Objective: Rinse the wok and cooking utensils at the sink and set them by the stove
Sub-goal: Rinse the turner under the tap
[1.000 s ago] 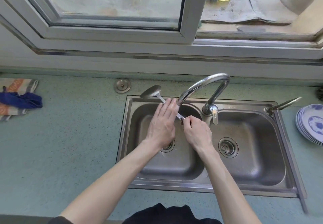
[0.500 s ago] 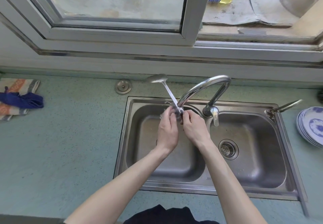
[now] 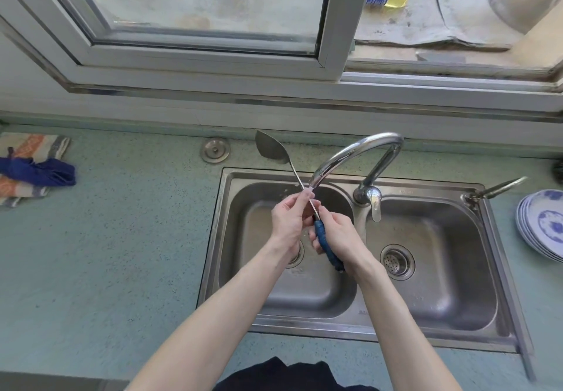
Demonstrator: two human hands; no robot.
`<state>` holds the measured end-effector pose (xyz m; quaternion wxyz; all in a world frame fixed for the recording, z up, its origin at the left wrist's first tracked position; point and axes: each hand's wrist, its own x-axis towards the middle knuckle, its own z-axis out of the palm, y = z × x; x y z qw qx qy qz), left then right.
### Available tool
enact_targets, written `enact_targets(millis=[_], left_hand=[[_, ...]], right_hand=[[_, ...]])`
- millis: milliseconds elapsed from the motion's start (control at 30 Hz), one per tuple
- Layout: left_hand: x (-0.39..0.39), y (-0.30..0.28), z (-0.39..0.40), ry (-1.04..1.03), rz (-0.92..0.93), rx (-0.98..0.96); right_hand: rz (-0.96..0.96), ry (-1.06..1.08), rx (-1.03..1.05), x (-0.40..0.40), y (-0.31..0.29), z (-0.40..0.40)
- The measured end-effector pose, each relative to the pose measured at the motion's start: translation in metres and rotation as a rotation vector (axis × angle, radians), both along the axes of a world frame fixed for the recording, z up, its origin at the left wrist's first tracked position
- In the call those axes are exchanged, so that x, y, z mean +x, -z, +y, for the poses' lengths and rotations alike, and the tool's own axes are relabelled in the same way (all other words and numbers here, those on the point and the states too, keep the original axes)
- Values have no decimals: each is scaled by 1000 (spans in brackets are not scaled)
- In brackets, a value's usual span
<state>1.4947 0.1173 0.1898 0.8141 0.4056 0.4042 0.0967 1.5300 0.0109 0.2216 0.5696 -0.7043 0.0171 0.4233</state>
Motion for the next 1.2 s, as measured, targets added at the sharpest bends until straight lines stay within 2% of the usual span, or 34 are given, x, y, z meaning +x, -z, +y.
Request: enact_targets(millis=[200,333,633,867,1200], left_hand=[[-1,7,-11,-45,57,-57],[-4,10,-15,-40,83,-34],[-14,12,-30,52,132,-47],[-10,6,-34,72,128,-65],[-19,10,-39,60,161,-90]], right_hand=[[-218,-151,-150,-7,7,-11],[-300,-151,-233,-18,13,-20],[-232,-138,-240,-28,6,-42],[-262,-191,-277,-26,-8,-65],[-167,-248,-296,-24,-15,-81]])
